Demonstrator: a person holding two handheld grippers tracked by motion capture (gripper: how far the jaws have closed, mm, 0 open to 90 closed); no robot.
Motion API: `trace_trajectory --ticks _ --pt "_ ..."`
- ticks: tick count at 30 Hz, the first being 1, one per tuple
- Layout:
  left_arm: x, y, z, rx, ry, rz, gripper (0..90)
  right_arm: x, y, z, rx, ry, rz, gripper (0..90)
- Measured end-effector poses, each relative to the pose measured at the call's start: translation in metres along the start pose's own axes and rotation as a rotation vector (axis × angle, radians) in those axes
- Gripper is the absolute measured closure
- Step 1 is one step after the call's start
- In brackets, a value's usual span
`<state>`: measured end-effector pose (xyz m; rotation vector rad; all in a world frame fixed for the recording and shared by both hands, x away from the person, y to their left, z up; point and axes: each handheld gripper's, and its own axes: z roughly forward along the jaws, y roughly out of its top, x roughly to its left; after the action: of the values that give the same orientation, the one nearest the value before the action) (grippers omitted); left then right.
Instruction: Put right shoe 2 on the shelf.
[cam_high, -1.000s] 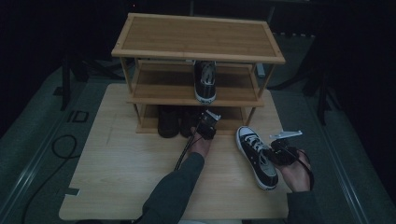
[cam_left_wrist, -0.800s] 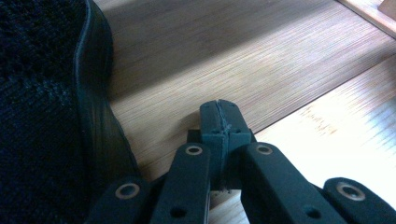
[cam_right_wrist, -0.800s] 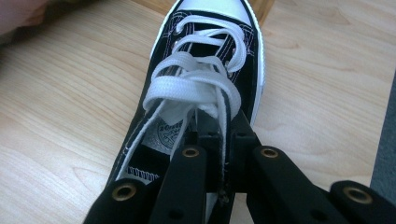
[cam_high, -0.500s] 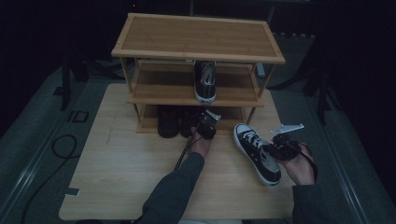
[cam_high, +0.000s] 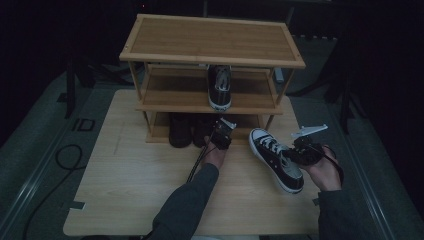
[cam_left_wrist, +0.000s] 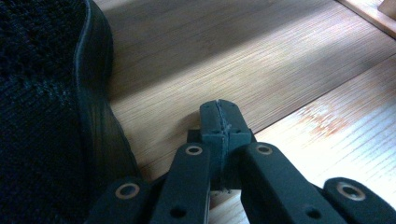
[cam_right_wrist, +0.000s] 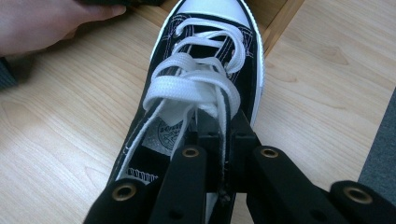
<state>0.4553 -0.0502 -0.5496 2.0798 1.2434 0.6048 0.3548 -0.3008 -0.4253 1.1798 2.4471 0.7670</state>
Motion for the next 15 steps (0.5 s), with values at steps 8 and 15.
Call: trace_trajectory --ticks 8,15 --pt "0.0000 0.0000 0.0000 0.000 0.000 0.000 90.0 -0.0013 0.0045 -0.0020 0.004 0.018 -0.042 87.6" --pt "-0.0001 -0.0001 0.0000 -0.002 0.000 -0.002 90.0 -0.0007 0.0099 -0.0070 0.007 0.017 -0.075 87.6"
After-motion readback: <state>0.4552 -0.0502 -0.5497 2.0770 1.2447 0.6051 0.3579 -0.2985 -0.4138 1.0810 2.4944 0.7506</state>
